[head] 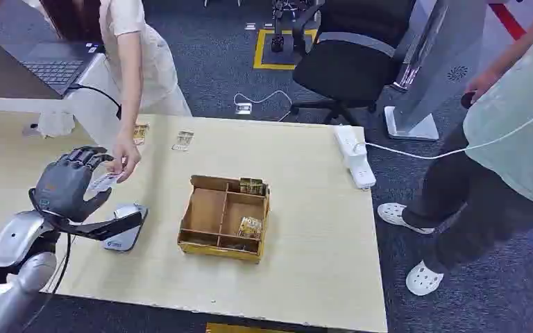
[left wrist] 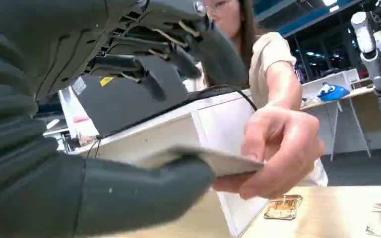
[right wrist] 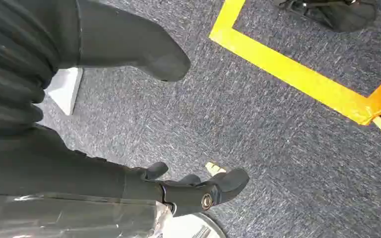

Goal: Pass the card to the sensor for recognition and then transmit it.

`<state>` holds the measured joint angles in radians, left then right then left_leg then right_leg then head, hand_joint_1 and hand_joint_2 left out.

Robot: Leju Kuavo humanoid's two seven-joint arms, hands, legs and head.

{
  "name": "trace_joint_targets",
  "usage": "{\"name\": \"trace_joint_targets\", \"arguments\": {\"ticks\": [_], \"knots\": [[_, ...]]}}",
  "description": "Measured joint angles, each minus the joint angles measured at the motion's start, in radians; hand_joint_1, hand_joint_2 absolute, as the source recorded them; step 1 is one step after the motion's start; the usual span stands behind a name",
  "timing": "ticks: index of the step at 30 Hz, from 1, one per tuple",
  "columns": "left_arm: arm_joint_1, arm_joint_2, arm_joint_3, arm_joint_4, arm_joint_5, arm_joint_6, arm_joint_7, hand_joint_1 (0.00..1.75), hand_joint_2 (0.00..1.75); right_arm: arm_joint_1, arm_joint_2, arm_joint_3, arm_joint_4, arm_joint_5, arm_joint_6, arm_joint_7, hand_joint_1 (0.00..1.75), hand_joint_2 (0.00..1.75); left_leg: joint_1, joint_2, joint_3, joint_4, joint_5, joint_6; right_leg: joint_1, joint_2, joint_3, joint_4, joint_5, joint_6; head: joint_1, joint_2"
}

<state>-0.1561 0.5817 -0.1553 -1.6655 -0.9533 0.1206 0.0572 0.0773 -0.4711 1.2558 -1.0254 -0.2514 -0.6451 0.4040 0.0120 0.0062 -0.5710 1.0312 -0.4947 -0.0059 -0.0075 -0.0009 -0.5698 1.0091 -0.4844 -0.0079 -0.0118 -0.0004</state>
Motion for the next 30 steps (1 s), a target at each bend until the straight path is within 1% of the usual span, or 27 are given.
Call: {"name": "trace_joint_targets", "arguments": {"ticks": [8,18,23,27,30], "knots": [[0.003,0.0,0.0,0.0,0.02,0.005,-0.015,1.75,1.75,0.0,0.0,0.0,0.0,0.0,0.0,0.0,0.0,1.75,0.0,0.0,0.0,0.0,0.0,0.0,0.0,0.0,0.0,0.0,0.0,0.0,0.0,0.0],[0.005,0.0,0.0,0.004,0.017,0.018,-0.016,1.75,1.75,0.0,0.0,0.0,0.0,0.002,-0.001,0.009,0.0,1.75,0.0,0.0,0.0,0.0,0.0,0.0,0.0,0.0,0.0,0.0,0.0,0.0,0.0,0.0],[0.01,0.009,0.005,0.006,0.041,0.01,-0.025,1.75,1.75,0.0,0.0,0.001,-0.001,0.008,-0.001,0.016,0.0,1.75,0.0,0.0,0.0,0.0,0.0,0.0,0.0,0.0,0.0,0.0,0.0,0.0,0.0,0.0],[0.013,0.008,0.013,0.006,0.037,0.009,-0.022,1.75,1.75,0.0,0.0,0.002,-0.003,0.008,-0.002,0.02,0.0,1.75,0.0,0.0,0.0,0.0,0.0,0.0,0.0,0.0,0.0,0.0,0.0,0.0,0.0,0.0],[0.016,0.011,0.013,0.009,0.031,-0.018,-0.015,1.75,1.75,0.0,0.0,0.003,-0.006,0.008,-0.002,0.021,0.0,1.75,0.0,0.0,0.0,0.0,0.0,0.0,0.0,0.0,0.0,0.0,0.0,0.0,0.0,0.0]]}}
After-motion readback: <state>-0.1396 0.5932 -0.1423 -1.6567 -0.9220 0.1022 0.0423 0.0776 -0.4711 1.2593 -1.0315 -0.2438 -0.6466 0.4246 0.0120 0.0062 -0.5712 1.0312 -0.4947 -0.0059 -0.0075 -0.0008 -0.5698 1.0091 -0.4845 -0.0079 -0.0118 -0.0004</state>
